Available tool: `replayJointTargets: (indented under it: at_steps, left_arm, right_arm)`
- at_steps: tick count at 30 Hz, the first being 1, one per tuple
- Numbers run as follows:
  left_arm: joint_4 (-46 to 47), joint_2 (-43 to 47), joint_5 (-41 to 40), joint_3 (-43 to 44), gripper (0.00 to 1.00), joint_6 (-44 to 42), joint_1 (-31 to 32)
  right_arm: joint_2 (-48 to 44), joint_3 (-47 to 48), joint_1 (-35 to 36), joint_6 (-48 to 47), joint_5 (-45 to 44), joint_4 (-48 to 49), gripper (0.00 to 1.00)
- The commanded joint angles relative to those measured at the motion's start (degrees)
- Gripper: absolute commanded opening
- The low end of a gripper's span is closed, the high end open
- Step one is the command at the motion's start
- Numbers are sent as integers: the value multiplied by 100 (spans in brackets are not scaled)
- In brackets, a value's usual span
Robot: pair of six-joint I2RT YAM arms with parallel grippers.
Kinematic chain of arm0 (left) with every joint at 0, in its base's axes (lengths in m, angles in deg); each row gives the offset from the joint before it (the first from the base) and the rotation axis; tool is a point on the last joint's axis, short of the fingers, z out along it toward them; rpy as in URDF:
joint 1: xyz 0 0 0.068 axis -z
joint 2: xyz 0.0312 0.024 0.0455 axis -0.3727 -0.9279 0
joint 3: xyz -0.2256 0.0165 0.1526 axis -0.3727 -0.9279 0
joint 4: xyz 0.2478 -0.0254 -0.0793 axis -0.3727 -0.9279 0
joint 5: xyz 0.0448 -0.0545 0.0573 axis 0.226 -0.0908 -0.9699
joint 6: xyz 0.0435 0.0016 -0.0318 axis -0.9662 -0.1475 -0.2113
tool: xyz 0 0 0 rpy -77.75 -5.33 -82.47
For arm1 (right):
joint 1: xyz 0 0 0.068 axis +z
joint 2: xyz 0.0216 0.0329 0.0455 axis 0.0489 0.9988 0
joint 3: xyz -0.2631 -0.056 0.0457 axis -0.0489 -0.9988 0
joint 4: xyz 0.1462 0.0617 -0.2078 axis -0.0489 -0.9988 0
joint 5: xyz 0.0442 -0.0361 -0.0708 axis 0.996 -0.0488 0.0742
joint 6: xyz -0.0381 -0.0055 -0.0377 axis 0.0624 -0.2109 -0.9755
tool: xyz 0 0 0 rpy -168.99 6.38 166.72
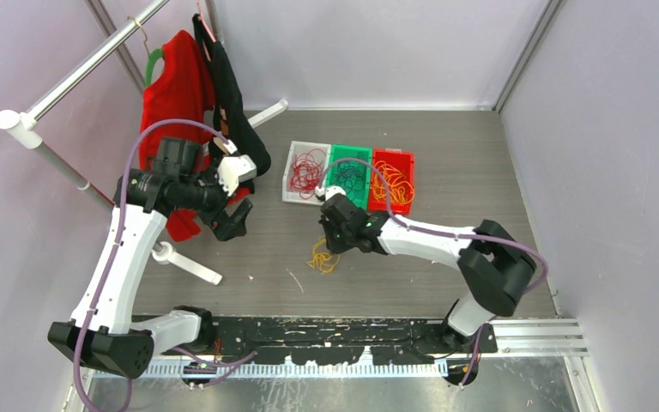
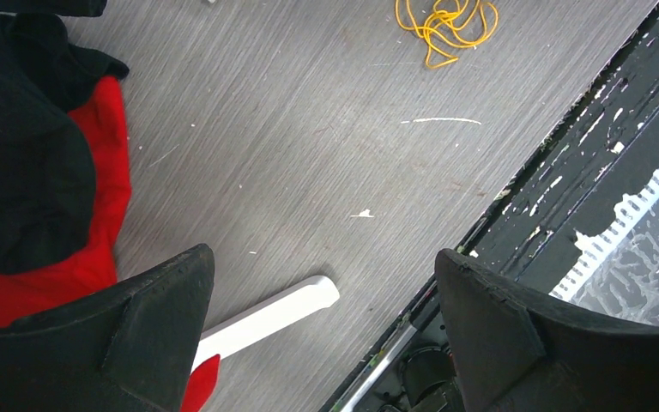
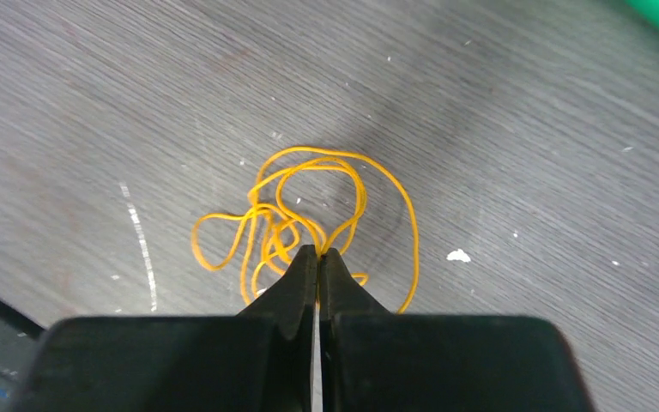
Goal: Untangle the cables
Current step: Pick up the cable at the center of the board.
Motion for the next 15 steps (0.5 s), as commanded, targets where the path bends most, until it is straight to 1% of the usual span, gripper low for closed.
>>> replayJointTargets:
  at_steps: [1,5,10,15]
  left_arm:
    - [235,91,149,38,99,-14,-39]
    - [250,111,151,47,99,-7,-39]
    - [267,164,106,27,99,-35,-40]
    - [267,190,105,39,99,-14,-39]
  right_arm:
    - [-963,125,-148,160,-242,-60,1]
    - [-1563,237,-495,228,-119,-290,1]
    - [-2216,490,-1234,281,193,-466,1]
    - [-2318,998,-2038,44,232,-686,1]
